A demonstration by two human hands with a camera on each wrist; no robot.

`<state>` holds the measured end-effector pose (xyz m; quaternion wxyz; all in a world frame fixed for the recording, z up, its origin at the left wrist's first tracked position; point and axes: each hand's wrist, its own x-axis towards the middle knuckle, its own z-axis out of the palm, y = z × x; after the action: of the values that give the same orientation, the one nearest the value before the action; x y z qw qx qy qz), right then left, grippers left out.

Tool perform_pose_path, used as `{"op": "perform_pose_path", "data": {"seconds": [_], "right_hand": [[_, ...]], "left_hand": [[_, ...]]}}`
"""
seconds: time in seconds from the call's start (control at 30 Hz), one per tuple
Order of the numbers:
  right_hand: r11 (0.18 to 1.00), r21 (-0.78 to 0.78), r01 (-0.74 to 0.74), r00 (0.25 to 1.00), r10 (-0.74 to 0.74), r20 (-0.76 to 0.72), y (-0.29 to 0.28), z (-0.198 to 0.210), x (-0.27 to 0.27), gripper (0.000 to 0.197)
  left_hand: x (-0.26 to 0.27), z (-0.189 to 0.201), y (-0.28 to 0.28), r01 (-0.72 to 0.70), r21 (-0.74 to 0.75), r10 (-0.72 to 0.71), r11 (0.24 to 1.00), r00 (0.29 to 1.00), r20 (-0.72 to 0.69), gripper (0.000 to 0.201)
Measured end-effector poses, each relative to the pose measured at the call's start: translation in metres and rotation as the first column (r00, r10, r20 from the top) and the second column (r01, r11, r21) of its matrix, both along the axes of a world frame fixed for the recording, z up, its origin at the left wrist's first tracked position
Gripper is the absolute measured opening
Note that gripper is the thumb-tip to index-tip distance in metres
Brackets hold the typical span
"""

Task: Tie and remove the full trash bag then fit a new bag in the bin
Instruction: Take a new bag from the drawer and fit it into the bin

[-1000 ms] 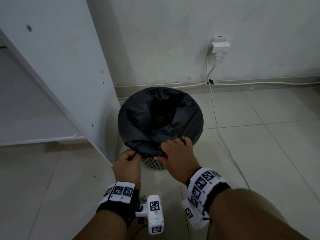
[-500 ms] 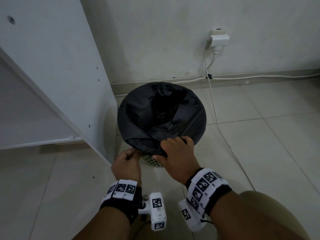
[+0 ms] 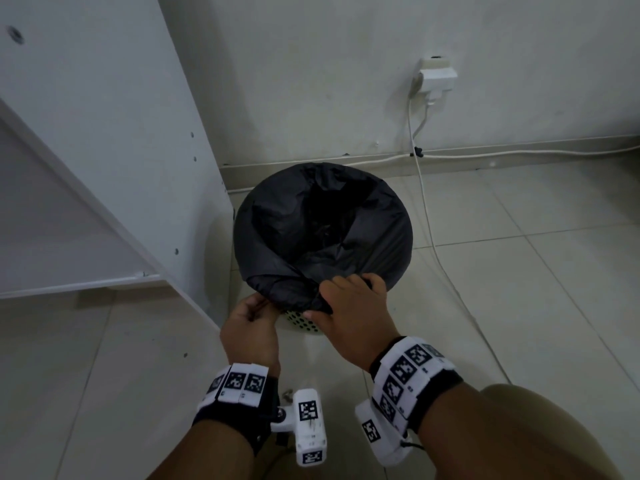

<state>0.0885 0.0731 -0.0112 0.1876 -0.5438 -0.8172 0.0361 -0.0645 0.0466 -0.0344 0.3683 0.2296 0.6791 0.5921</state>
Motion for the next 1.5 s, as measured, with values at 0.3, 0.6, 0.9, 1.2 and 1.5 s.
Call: {"op": "perform_pose_path", "data": {"seconds": [0.3,0.6,0.9,1.2,1.5], "right_hand": [[0.999,-0.018,0.041,0.999,-0.041,0.002,0.000,0.000,-0.007,0.031],[0.995,-0.050,0.082,0.997,-0.082,0.008,-0.002,0.003,-0.017,0.032],[0.995,-0.038,0.088,0.996,-0.087,0.014,-0.004,0.003,-0.021,0.033],[0.993,0.004,0.118,0.993,-0.118,0.027,0.002,0.002,-0.024,0.033],[0.994,-0.030,0.104,0.994,-0.103,0.035,0.003,0.004,-0.022,0.036]], "left_hand": [[-0.002,-0.001,0.018,-0.025,-0.073,0.023,0.997,0.999,-0.036,0.007],[0.012,0.022,0.015,0.046,0.040,-0.056,0.998,0.955,0.290,0.008],[0.020,0.017,0.020,-0.040,0.002,0.038,0.999,0.971,0.237,0.057],[0.016,0.031,0.035,0.050,-0.097,-0.042,0.994,0.995,0.090,0.027],[0.014,0.025,0.032,-0.088,-0.065,0.105,0.994,0.933,0.343,0.073]]}}
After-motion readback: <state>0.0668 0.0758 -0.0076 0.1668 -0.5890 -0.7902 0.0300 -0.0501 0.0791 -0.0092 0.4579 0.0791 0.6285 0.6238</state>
